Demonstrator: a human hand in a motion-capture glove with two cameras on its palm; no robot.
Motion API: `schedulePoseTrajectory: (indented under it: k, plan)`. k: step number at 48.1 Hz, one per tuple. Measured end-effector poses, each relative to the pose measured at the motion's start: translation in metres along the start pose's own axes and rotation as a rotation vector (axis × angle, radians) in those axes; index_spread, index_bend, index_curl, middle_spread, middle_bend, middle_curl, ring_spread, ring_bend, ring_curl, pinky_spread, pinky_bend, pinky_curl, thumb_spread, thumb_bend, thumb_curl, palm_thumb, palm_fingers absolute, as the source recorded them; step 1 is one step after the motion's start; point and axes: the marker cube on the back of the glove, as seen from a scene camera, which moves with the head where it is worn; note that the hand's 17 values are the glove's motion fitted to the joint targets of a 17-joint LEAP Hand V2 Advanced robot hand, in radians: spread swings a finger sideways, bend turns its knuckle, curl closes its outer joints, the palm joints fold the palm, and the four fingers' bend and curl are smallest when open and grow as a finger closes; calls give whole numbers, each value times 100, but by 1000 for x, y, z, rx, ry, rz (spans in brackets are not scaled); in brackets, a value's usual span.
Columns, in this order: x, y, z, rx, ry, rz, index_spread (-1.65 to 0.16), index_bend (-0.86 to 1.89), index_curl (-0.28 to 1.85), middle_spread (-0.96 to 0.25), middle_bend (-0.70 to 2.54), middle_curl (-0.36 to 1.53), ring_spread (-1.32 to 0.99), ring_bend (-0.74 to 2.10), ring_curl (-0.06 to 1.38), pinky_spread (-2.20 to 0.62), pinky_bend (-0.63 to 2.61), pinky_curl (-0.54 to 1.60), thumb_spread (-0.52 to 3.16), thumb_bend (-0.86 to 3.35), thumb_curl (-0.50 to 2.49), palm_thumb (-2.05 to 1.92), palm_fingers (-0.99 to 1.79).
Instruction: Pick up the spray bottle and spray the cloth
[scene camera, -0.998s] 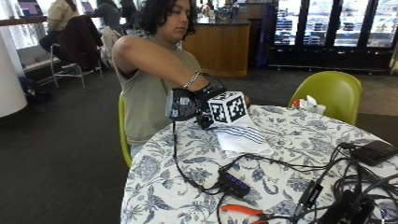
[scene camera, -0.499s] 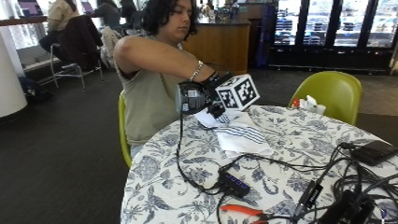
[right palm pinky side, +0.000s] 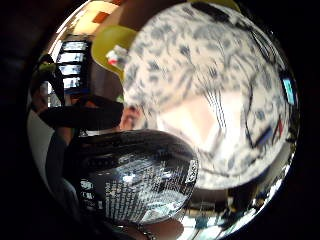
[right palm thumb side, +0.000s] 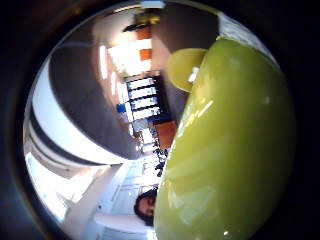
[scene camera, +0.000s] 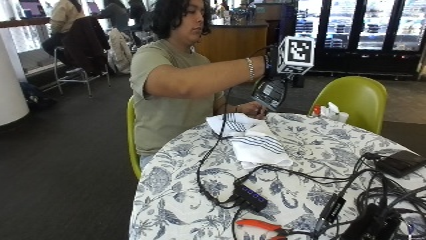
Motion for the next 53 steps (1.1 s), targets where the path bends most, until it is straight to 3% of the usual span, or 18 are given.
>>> schedulePoseTrajectory:
  k: [12,24,30,41,53]
  plan:
    - [28,-59,47,198,-220,-304,-27,19,63,-16,67,62,-17,75,51,-24,51,45,61,-3,82,106,131]
    - [72,-100,70,463,-166,-379,-27,20,65,-16,67,62,-17,75,51,-25,50,45,55,-2,84,105,132]
    - [74,-84,80,354,-272,-446,-27,20,66,-16,68,62,-17,74,51,-25,49,45,53,-2,85,105,132]
    - [91,-109,77,452,-291,-445,-28,22,67,-16,69,62,-17,74,51,-26,48,44,48,-3,85,103,134]
    - [94,-115,76,438,-333,-447,-28,23,68,-16,69,62,-18,74,51,-28,47,44,44,-3,86,102,134]
